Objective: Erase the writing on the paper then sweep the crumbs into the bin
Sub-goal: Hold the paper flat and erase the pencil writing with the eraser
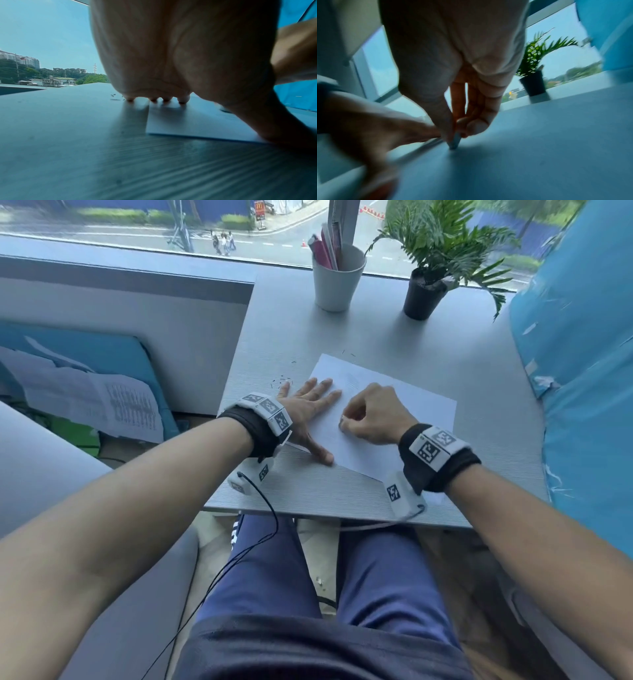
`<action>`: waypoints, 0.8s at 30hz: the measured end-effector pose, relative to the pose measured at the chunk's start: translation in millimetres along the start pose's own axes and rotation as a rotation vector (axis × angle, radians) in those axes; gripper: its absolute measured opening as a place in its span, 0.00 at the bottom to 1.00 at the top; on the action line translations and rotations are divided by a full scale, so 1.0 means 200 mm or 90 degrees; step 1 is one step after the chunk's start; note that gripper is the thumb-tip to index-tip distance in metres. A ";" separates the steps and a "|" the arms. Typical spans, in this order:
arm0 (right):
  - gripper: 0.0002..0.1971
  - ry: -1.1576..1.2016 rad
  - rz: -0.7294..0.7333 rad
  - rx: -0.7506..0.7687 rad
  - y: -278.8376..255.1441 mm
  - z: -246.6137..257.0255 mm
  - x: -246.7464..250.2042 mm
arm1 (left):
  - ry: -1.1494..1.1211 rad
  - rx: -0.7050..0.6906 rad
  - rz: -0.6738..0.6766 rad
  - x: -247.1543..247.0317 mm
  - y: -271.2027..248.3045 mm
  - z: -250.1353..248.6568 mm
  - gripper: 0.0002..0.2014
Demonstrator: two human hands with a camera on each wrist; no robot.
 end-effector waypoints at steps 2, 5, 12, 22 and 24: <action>0.05 -0.014 0.070 0.047 -0.04 0.05 -0.05 | 0.007 -0.001 -0.007 0.00 0.00 0.01 0.72; 0.06 0.028 -0.003 -0.044 0.02 -0.06 0.05 | 0.003 -0.004 0.002 0.00 0.01 0.00 0.72; 0.05 0.021 0.034 -0.009 0.01 -0.02 0.01 | 0.003 0.000 0.005 0.00 0.01 0.01 0.72; 0.07 0.036 -0.029 -0.053 0.06 -0.07 0.07 | 0.010 0.004 0.009 0.00 0.02 0.02 0.73; 0.07 0.019 -0.024 -0.031 0.04 -0.04 0.02 | 0.008 0.006 0.006 0.00 0.02 0.01 0.73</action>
Point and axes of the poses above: each hand's wrist, its own y-axis towards the middle knuckle, its own x-axis out of the back of the hand, z = x × y, the point moved 3 cm from there along y, towards the middle knuckle, and after that the axes turned 3 degrees about z, right-handed, at the moved point
